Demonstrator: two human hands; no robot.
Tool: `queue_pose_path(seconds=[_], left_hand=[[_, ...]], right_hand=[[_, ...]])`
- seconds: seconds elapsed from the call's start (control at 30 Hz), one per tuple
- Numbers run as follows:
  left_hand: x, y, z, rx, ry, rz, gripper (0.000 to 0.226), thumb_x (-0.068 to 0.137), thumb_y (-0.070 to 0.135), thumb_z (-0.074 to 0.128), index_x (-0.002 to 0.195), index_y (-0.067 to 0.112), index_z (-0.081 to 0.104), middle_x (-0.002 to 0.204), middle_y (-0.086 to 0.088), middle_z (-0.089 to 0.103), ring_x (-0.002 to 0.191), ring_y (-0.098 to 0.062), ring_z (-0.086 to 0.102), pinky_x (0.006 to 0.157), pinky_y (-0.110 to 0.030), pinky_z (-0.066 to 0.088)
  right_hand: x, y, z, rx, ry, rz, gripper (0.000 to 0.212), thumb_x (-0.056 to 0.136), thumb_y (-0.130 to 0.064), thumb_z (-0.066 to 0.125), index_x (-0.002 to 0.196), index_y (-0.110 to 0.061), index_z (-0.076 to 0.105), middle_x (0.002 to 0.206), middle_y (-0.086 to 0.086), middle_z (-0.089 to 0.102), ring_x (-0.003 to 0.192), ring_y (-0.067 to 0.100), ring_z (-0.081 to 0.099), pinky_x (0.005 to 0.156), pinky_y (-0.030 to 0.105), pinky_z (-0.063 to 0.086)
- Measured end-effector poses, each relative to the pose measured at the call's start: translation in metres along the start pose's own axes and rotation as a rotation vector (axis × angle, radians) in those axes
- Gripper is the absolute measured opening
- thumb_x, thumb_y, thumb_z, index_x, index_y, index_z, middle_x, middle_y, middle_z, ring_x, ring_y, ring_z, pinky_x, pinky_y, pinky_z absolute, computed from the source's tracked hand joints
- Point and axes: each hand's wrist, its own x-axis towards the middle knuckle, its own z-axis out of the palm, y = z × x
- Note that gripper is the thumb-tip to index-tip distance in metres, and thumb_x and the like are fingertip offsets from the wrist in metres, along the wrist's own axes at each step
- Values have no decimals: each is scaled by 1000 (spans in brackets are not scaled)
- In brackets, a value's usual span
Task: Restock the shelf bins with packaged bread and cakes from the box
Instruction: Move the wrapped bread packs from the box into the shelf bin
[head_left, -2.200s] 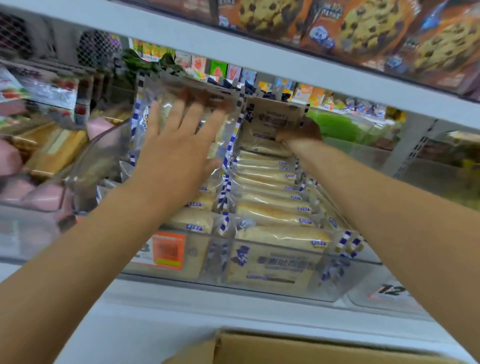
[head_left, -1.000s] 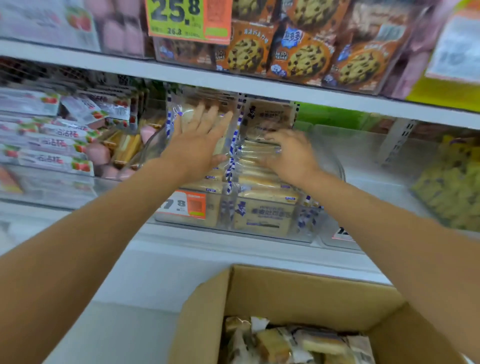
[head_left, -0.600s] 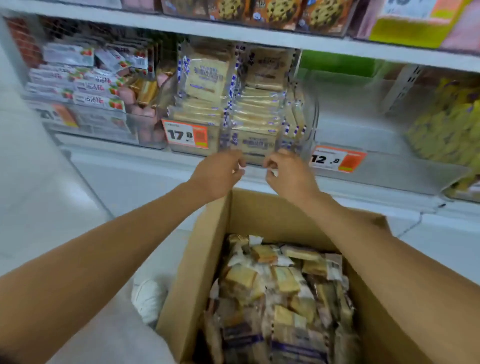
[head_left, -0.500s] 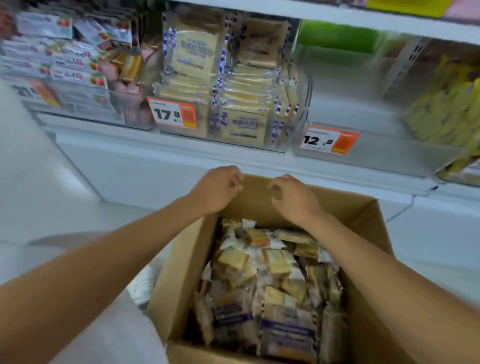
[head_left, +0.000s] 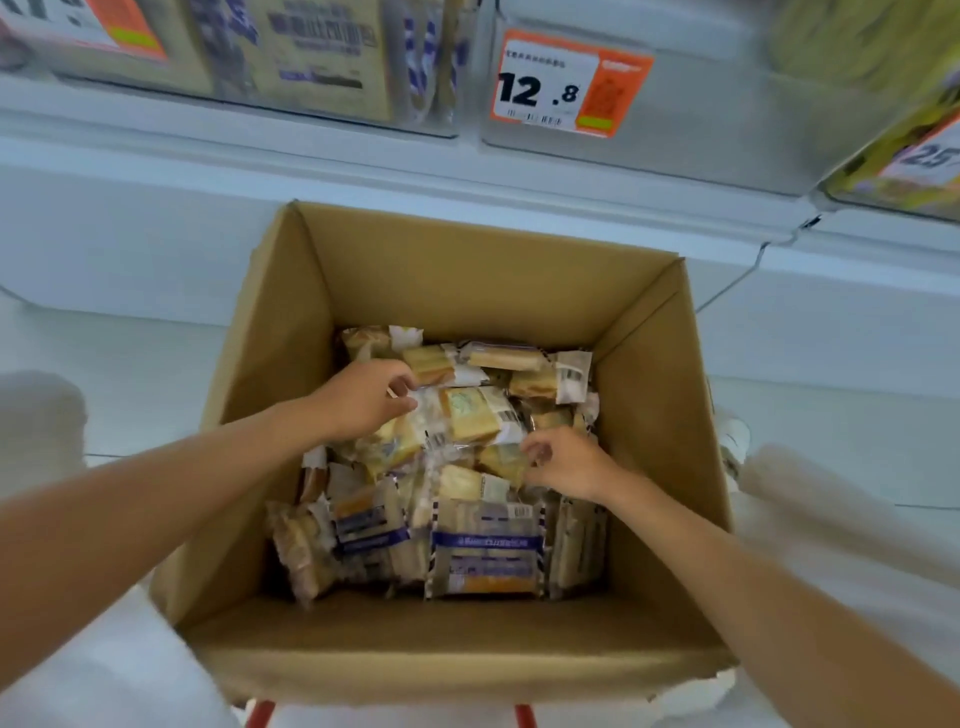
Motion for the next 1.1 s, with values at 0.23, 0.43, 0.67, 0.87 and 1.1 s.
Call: queue_pose_path(seconds=[0.23, 0.43, 0.67, 0.87, 1.1], left_hand=[[-10, 7, 7, -20, -111, -9, 28, 98, 31, 56, 121, 16, 60, 115, 0, 61, 98, -12, 58, 77, -24, 48], [-16, 19, -16, -805, -313, -638, 78, 81, 76, 50, 109, 3, 52, 112, -24, 67, 93, -31, 71, 72, -38, 60], [-9, 15, -17, -1086, -164, -451, 34, 91, 7, 65, 125, 10, 61, 115, -12, 70, 96, -22, 69, 78, -35, 58], [-9, 12, -8, -1087, -59, -416, 33, 90, 19, 68, 122, 17, 59, 109, -9, 73, 98, -25, 70, 86, -44, 57], [-6, -13, -5, -1115, 141, -455, 32, 96, 25, 61, 127, 18, 59, 113, -8, 72, 103, -26, 68, 92, -46, 53]], right_hand=[[-5, -14, 54, -537, -195, -92, 30, 80, -37, 77, 99, -20, 61, 102, 1, 54, 93, 19, 51, 81, 33, 43], [-23, -55, -2, -1, 248, -235, 29, 90, -21, 69, 114, -19, 54, 98, -9, 56, 86, 10, 56, 74, 31, 45], [-19, -76, -19, 372, 174, -290, 57, 90, -23, 67, 142, -32, 45, 151, -12, 37, 122, 5, 45, 91, 21, 39], [24, -46, -32, 344, 327, -93, 52, 95, -31, 60, 142, -14, 45, 135, 1, 55, 125, 18, 52, 96, 28, 47], [118, -18, -26, -392, 415, -157, 55, 87, -25, 67, 139, -18, 50, 138, 8, 54, 129, 29, 45, 105, 38, 35]])
